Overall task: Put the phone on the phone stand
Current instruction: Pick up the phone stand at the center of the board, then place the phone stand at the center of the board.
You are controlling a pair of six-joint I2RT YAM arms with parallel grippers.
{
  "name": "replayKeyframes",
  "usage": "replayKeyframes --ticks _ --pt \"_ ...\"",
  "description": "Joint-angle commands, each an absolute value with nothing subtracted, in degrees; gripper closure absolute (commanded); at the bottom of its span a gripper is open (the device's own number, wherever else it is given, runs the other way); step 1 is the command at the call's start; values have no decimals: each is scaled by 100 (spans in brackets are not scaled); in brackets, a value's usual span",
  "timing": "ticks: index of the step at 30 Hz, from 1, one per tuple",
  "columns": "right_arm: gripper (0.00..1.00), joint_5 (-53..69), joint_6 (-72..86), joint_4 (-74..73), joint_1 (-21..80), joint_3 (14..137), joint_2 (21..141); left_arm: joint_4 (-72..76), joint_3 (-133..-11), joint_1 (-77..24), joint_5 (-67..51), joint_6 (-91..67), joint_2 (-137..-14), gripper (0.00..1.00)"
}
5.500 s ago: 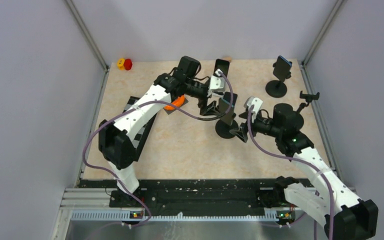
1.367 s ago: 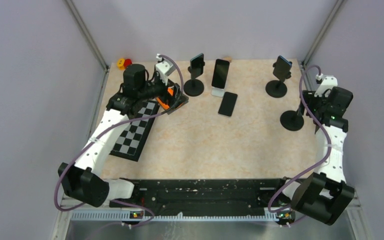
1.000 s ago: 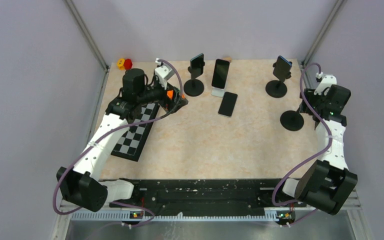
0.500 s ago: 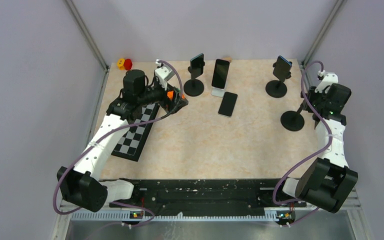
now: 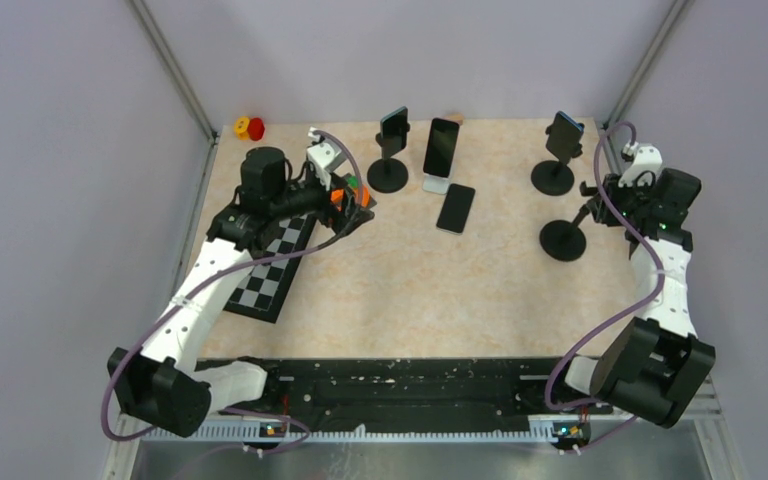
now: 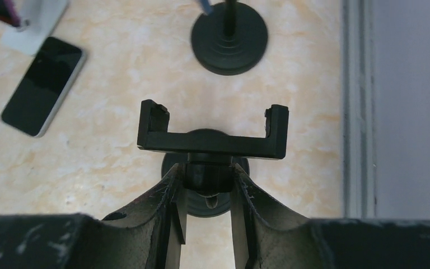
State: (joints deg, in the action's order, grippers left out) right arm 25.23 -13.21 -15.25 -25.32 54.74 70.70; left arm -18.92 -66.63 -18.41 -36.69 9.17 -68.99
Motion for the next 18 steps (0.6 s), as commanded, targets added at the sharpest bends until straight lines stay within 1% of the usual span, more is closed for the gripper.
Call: replayKeyframes --ticks 1,4,7,12,18 --pt "100 4068 -1689 -1312 -2550 5677 6557 -1998 -6627 -1828 -4015 1186 -6553 1" --pt "100 4788 -1920 -1408 -2496 5624 6318 -2004 -6574 -1830 -4099 1274 -6460 1" --pt "100 5239 -2384 -1678 -2144 5599 6124 -2004 -6541 -1837 -4225 1316 -6411 1" --pt "100 5537 -3243 -2306 -1000 5669 5990 -2021 -6537 -1837 -4467 1347 -6399 1" --pt "100 5831 -3992 -2535 445 5746 6208 -2070 -6385 -1837 -4837 1852 -6390 1"
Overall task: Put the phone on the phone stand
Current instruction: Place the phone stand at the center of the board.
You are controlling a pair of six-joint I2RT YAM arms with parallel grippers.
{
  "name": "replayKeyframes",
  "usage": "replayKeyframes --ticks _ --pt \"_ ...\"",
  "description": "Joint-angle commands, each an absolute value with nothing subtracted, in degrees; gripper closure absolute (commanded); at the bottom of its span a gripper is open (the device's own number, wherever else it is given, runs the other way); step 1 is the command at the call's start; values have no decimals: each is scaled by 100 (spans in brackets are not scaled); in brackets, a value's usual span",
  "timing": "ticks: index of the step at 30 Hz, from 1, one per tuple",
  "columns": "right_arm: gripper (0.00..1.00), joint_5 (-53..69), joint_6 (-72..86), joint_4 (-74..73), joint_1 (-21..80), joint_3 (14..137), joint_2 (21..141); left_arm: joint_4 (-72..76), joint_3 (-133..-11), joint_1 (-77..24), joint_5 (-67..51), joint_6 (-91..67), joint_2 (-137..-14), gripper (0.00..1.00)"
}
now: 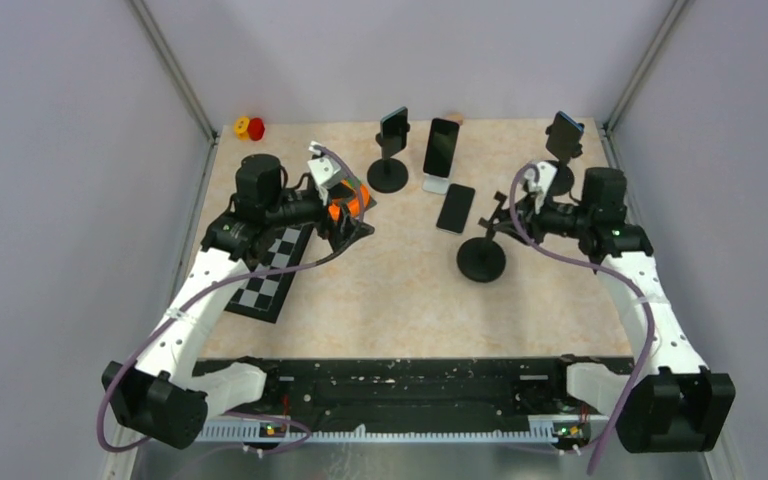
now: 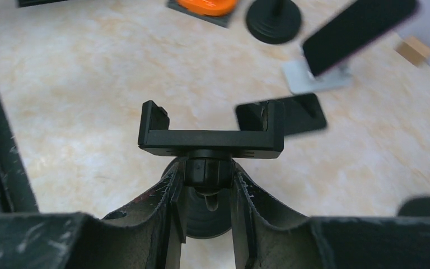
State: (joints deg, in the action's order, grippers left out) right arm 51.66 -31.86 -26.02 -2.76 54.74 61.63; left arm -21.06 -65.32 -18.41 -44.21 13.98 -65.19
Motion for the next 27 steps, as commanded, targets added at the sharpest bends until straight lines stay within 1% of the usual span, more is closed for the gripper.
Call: replayKeyframes --ticks 1,7,13,19,25,27 --pt "100 5912 -4057 -2545 640 5787 6288 -2080 -6347 -1837 -4902 1959 -6385 1" --pt "100 6042 -4721 -2898 1867 6169 6895 -2034 -6162 -1844 -5335 2425 -6473 1" --pt "100 5976 -5052 -2746 2555 6339 7493 -1624 -5959 -1925 -5617 2638 -6609 1" --pt "100 6070 -5312 -2678 2855 6481 7822 -1486 -5942 -2182 -5543 2996 -6851 2" --pt "100 6247 -5693 -2840 2927 6497 7901 -1424 -6083 -2598 -5235 3322 -7244 2" --pt "94 6225 -5827 -2972 2927 6487 7901 -1384 -6141 -2749 -5109 3457 -7403 2"
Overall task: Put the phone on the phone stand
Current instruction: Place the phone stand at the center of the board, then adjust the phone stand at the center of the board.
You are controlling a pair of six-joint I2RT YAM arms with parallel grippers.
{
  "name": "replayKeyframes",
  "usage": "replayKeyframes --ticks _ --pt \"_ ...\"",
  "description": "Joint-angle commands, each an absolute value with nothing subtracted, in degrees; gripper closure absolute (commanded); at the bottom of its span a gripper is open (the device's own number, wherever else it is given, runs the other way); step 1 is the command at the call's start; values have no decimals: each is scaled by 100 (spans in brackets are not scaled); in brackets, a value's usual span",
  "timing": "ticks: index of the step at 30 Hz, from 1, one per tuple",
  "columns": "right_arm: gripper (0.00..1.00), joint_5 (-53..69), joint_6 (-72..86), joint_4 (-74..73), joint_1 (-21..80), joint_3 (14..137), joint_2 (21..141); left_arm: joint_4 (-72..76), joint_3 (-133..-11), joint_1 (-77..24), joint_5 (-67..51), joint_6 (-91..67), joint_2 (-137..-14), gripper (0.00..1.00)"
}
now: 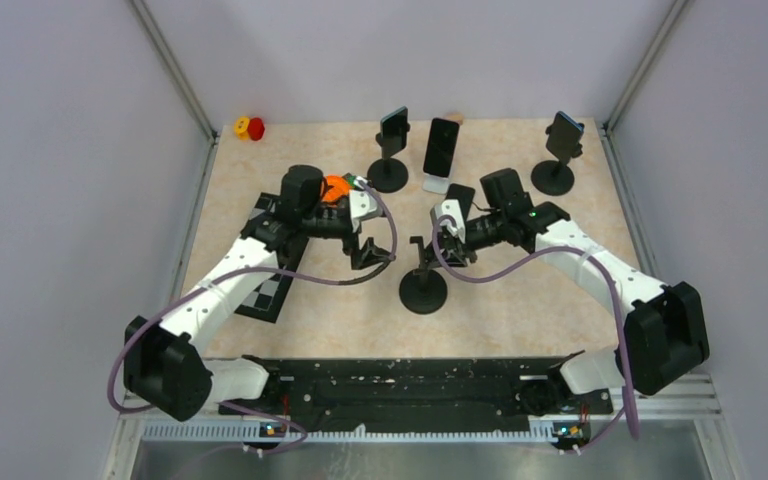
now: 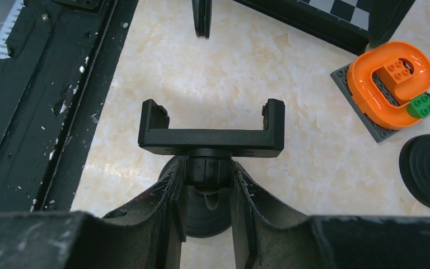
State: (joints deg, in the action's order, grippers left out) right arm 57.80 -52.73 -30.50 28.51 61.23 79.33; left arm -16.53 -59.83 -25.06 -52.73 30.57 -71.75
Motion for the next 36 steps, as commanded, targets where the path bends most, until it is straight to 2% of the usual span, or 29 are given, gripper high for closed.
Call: replayKeyframes --ticks 1,5,8,12,25,28,32,36 --pt "88 6189 -5878 -3033 2927 6483 7896 -1332 -6170 -2811 -5066 3497 -7477 2" --pt "63 5984 -5849 -3094 2928 6405 7781 -1233 -6367 -3086 -4878 3736 -7764 2" --pt "50 5836 -5750 -3057 2922 6327 7675 -1102 -6504 -3232 -4786 3870 -7952 5" --pt "37 5633 -5668 -3057 2923 6238 7550 -1260 -6799 -3287 -4826 3959 -8251 14" --pt "36 5503 -5255 -2728 2405 5518 6664 -1846 -7165 -3313 -5232 4380 -8621 49" --pt "36 5449 -5093 -2593 2318 5310 6409 -1847 -7097 -3318 -5300 4343 -8586 59" --pt "36 5310 -4708 -2252 2170 4982 6043 -1420 -6767 -3316 -5379 3916 -8395 77" --pt "37 5172 -4454 -2043 1994 4769 5801 -861 -6355 -3343 -5264 3437 -8133 89"
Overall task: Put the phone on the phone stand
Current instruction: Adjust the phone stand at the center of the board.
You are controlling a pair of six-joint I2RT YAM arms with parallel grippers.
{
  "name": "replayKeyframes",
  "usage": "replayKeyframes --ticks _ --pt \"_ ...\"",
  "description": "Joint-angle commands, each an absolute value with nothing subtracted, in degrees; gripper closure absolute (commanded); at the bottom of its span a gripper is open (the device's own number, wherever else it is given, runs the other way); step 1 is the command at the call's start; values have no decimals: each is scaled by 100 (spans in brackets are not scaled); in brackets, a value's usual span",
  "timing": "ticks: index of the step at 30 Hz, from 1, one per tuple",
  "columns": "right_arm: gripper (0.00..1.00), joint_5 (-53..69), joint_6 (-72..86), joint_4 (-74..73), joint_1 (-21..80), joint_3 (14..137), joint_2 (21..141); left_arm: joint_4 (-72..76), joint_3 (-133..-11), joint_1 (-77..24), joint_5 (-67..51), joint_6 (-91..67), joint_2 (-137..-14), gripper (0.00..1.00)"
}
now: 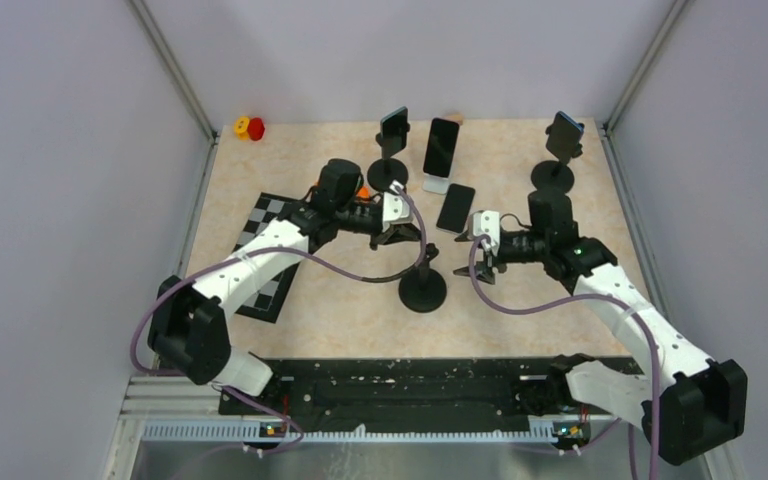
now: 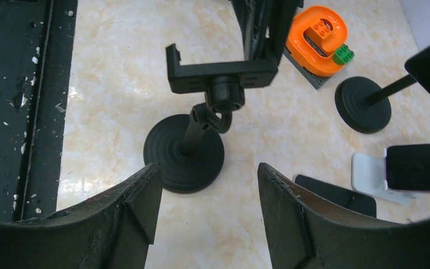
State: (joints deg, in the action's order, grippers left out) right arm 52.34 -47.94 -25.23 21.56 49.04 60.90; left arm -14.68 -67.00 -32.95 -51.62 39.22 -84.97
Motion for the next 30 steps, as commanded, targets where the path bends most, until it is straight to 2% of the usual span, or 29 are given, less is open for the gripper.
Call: replayKeyframes --ticks 1,7,16,24,25,30 --pt "37 5168 -4398 -2016 1947 4730 5762 -759 -6273 -3348 -5226 3321 -8070 91" --pt "37 5115 -4057 -1671 1743 4531 5584 -282 -5764 -3367 -4387 2578 -7623 100" --pt "36 4405 -3434 -1047 1644 4517 5824 -386 -5564 -3397 -1844 1191 -7119 100" --pt "35 3819 -3098 -653 1637 4475 6020 -123 -5010 -3651 -675 347 -6856 100" --pt "35 3770 -3100 -640 1636 4474 6047 -81 -4972 -3694 -620 331 -6841 99" --pt "33 3480 -2996 -507 1619 4465 6155 -79 -4976 -3800 -619 321 -6787 82"
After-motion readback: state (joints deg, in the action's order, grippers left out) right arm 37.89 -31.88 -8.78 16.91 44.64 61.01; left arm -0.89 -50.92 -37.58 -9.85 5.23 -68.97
